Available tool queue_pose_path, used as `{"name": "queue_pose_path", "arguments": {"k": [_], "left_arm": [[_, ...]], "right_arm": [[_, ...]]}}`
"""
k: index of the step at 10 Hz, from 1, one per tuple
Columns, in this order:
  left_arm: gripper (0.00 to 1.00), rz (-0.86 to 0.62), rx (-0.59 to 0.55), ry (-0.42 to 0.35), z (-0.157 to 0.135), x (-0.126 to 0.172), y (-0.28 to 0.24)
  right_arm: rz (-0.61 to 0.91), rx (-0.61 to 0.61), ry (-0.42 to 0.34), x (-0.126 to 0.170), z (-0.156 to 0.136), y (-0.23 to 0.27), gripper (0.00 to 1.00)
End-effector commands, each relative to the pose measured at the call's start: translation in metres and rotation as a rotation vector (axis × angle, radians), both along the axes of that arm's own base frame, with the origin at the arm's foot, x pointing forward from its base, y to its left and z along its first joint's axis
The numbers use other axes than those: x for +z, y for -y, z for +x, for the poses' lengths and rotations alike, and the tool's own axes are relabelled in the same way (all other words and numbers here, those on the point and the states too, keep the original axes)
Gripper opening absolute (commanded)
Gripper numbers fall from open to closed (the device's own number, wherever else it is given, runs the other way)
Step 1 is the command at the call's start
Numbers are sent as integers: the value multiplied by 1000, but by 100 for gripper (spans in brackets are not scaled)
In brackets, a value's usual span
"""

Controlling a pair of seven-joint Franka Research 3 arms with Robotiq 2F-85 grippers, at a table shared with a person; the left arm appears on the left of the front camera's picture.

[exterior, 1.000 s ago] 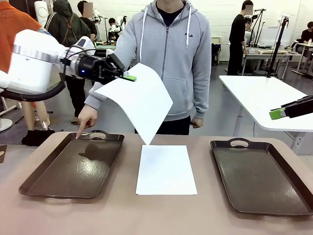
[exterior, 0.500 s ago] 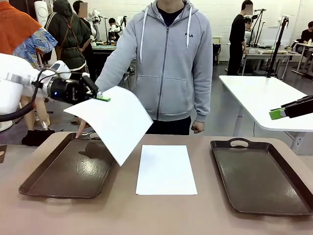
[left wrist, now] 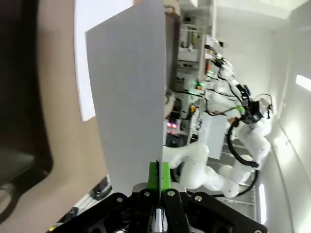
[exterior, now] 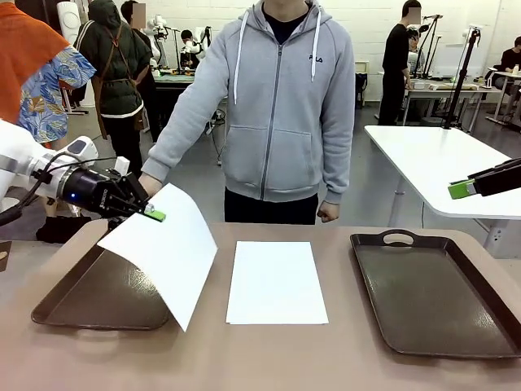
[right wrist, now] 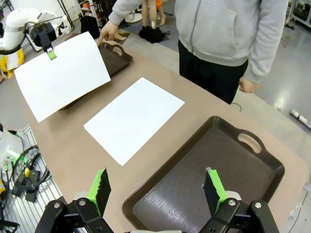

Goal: Sort the A4 documents.
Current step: Place the A4 Paper in the designated Handle tray.

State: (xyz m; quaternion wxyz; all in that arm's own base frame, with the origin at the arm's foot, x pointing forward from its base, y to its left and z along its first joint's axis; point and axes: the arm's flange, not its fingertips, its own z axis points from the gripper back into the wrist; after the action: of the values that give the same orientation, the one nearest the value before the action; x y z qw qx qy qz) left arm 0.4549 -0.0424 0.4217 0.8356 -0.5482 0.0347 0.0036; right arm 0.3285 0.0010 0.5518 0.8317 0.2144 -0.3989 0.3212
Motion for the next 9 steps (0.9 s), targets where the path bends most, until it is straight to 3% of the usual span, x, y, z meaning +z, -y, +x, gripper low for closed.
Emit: {"name": "queue_pose_path", "arguments": {"k": [1,3,9], "left_arm": [[1,83,40,87,-3,0,-11],[1,133,-10,131,18,0,-21],[1,190,-111,109,82,-13,-42]], "right_arm": [[11,13,-3,-2,1,-1,100],[11,13,-3,-2,1,-1,100],[11,13,-3,-2,1,-1,100]]}}
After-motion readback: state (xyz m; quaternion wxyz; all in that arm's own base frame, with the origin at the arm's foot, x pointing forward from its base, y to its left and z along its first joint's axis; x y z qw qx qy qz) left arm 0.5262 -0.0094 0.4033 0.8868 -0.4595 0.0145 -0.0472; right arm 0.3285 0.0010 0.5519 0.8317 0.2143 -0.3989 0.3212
